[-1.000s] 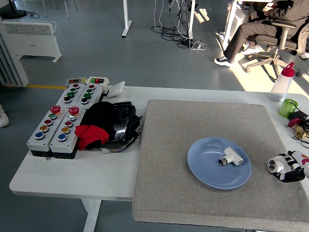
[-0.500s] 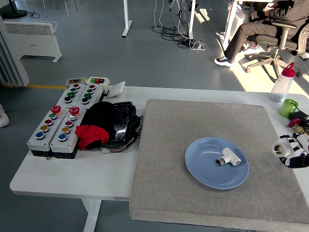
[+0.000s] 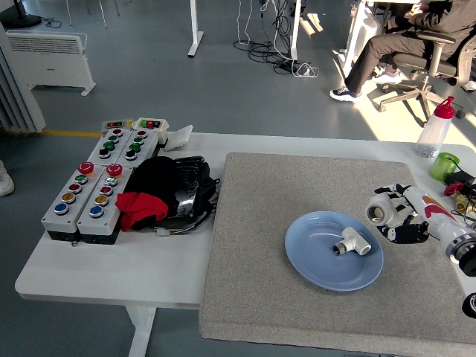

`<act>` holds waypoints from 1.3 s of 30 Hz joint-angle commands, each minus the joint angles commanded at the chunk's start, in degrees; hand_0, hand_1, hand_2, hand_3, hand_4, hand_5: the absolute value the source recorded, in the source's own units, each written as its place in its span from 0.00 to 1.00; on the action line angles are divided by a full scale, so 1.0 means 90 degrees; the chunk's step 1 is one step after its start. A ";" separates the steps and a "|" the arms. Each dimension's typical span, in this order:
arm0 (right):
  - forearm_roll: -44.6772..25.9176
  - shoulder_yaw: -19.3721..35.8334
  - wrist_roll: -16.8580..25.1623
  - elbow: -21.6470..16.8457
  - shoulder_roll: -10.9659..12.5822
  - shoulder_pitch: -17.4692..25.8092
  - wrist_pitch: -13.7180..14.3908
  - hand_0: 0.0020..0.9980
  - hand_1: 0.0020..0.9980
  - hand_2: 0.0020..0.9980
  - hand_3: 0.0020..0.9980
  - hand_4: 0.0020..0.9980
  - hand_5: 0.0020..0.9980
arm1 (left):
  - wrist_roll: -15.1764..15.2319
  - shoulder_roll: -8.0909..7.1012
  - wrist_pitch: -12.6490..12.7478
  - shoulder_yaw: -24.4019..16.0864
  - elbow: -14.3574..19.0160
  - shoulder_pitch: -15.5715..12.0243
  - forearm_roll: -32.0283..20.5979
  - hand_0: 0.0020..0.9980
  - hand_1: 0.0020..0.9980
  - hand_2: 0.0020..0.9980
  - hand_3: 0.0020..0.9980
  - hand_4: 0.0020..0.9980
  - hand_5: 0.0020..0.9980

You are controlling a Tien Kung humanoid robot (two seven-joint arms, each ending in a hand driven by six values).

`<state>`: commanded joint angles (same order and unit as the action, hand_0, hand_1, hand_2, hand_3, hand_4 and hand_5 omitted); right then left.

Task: Pick pipe place plate twice

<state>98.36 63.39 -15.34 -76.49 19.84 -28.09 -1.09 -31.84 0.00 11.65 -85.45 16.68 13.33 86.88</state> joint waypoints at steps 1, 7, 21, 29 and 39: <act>0.0028 -0.0111 0.0027 0.0081 -0.0082 -0.0033 0.0016 0.32 0.44 0.56 0.63 0.51 0.13 | -0.0001 0.0000 -0.0002 0.0000 0.0001 -0.0001 0.0005 0.58 0.58 0.58 0.47 0.41 1.00; 0.0313 -0.0595 0.0043 0.0251 -0.0440 -0.0115 0.0094 0.32 0.44 0.56 0.63 0.51 0.14 | -0.0003 0.0000 0.0001 0.0011 0.0001 -0.0004 -0.0010 0.58 0.58 0.58 0.47 0.41 1.00; 0.1040 -0.1536 0.0113 0.0292 -0.0558 -0.0345 -0.0256 0.87 0.83 0.93 0.90 0.77 0.31 | 0.0012 0.0000 0.0036 0.0047 0.0000 -0.0010 -0.0079 0.58 0.58 0.58 0.47 0.41 1.00; 0.1237 -0.1522 0.0176 0.0244 -0.0526 -0.0348 -0.0457 0.99 0.92 1.00 1.00 0.84 0.34 | -0.0013 0.0000 0.0028 0.0007 0.0011 -0.0018 -0.0020 0.58 0.58 0.58 0.47 0.41 1.00; 0.0885 -0.1030 0.0324 -0.0030 -0.0485 -0.0116 -0.0231 1.00 0.95 1.00 1.00 0.85 0.33 | -0.0030 0.0000 0.0020 -0.0023 0.0018 -0.0060 0.0032 0.58 0.58 0.58 0.47 0.41 1.00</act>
<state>106.32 54.13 -12.42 -76.77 15.48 -29.14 -3.17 -32.10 0.00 11.83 -85.66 16.85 12.79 87.16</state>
